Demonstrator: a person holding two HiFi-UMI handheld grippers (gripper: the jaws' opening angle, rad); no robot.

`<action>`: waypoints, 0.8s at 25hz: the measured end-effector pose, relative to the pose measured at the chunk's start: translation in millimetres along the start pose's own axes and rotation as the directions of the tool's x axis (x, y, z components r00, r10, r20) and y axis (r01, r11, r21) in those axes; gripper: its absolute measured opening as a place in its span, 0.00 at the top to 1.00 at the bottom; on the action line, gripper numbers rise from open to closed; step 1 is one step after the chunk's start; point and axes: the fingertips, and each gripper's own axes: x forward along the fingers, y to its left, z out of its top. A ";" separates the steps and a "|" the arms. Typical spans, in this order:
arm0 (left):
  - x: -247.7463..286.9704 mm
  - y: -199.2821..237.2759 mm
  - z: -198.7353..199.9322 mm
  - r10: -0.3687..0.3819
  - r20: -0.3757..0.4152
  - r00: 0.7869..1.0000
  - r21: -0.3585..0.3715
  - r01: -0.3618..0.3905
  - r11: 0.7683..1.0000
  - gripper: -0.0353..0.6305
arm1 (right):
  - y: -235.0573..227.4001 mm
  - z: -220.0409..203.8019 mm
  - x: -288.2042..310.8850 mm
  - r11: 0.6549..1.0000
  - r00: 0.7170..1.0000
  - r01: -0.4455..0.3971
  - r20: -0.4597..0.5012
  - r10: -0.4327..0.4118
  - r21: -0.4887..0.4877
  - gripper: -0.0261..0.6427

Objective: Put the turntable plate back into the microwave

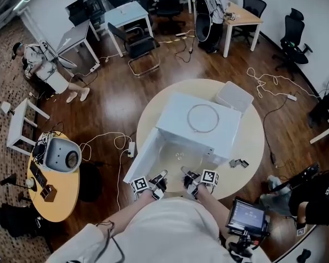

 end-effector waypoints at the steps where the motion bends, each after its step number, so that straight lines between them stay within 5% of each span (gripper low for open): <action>1: -0.8 0.3 1.4 0.007 -0.005 1.000 -0.002 -0.007 1.000 0.83 | -0.6 1.6 2.5 1.000 1.000 0.000 0.008 0.000 0.001 0.90; 20: -20.1 7.9 1.0 0.052 -0.025 0.998 0.004 -0.052 0.999 0.83 | -24.2 25.8 19.7 0.999 0.993 0.036 0.116 -0.037 0.010 0.90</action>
